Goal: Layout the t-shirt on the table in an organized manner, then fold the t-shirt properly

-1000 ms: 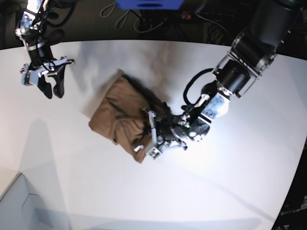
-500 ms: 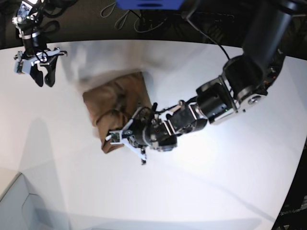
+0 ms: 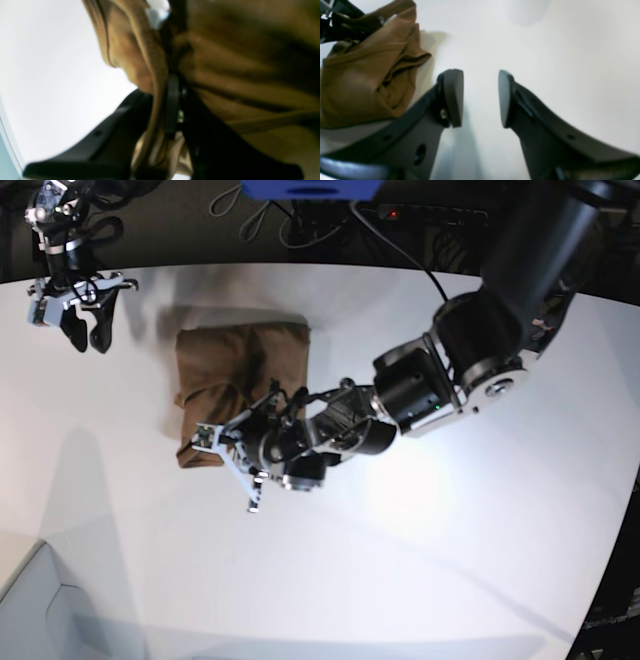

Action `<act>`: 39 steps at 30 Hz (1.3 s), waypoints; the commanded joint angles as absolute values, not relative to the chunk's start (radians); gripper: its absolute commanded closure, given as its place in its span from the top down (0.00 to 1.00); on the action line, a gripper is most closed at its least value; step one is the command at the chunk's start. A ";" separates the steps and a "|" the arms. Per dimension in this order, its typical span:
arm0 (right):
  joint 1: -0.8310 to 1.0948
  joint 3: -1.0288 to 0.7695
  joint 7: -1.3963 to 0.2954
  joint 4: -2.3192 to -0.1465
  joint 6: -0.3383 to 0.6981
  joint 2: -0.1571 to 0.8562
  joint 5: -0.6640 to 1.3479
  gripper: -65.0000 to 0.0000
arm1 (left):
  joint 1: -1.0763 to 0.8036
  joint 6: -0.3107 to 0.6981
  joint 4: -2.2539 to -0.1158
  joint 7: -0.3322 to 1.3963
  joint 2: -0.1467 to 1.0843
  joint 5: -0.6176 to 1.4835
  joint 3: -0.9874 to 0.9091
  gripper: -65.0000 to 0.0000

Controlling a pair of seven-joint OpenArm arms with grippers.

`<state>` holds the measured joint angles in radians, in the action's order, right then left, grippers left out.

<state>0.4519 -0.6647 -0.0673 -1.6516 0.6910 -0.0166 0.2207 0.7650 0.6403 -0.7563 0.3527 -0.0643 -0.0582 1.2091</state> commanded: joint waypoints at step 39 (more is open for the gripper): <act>0.455 -0.670 -0.041 -1.672 0.698 -0.008 0.242 0.33 | 0.526 0.693 -1.204 0.372 0.044 -0.252 0.151 0.65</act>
